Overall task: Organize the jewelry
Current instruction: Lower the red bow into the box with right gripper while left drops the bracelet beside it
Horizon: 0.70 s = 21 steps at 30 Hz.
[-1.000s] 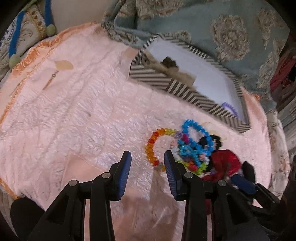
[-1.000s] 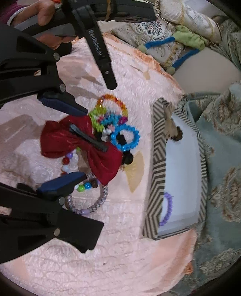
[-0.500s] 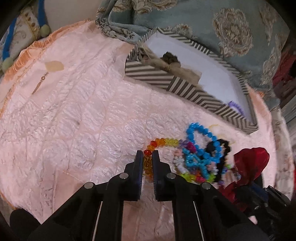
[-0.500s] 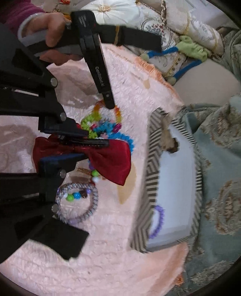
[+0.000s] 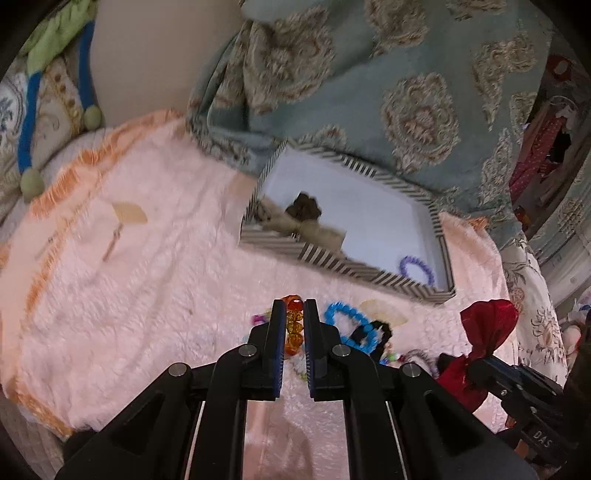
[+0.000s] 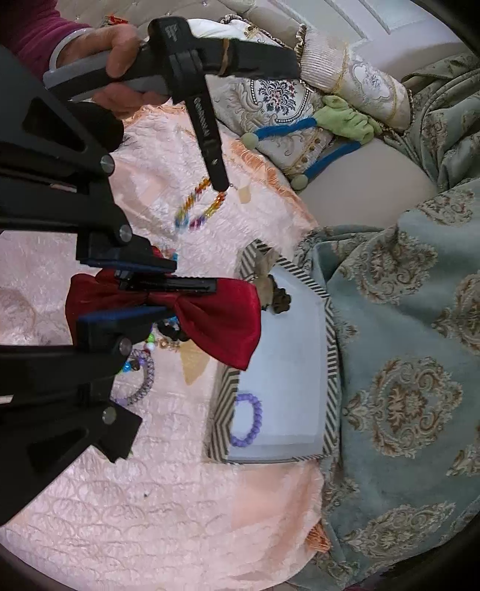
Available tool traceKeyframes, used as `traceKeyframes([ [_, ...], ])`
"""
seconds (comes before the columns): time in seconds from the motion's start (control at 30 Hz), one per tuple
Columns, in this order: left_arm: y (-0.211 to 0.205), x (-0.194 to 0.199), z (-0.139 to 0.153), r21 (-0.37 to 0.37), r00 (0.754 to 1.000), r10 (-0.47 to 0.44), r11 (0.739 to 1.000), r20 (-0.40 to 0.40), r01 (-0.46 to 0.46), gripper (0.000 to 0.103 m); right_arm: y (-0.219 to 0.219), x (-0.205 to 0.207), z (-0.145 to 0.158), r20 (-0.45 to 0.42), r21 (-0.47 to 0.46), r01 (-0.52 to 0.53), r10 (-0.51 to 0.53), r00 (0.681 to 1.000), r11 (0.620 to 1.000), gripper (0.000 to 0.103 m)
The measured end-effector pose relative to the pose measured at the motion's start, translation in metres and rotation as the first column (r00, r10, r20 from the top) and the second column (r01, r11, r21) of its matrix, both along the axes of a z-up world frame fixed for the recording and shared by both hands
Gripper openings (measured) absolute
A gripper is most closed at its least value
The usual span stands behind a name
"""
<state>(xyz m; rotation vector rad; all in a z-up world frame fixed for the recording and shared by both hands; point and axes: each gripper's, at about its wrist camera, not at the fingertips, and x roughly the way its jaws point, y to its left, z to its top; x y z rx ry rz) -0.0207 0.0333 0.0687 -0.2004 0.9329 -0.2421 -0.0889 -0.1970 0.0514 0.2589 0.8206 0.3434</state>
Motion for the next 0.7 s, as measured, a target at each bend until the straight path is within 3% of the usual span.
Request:
traceKeyframes([
  [0.37,-0.017,0.015,0.038,-0.005,0.998,-0.041,0.999,0.057,0.041,0.000,-0.014,0.006,0.022,0.051,-0.021,0.023,-0.022,0.998,1.000,0.017],
  [0.7,-0.058,0.039,0.040,0.042,0.994,-0.093,0.995,0.060,0.091,0.000,-0.029,0.028,0.019,0.042,-0.041,0.038,-0.036,0.998,0.998,0.017],
])
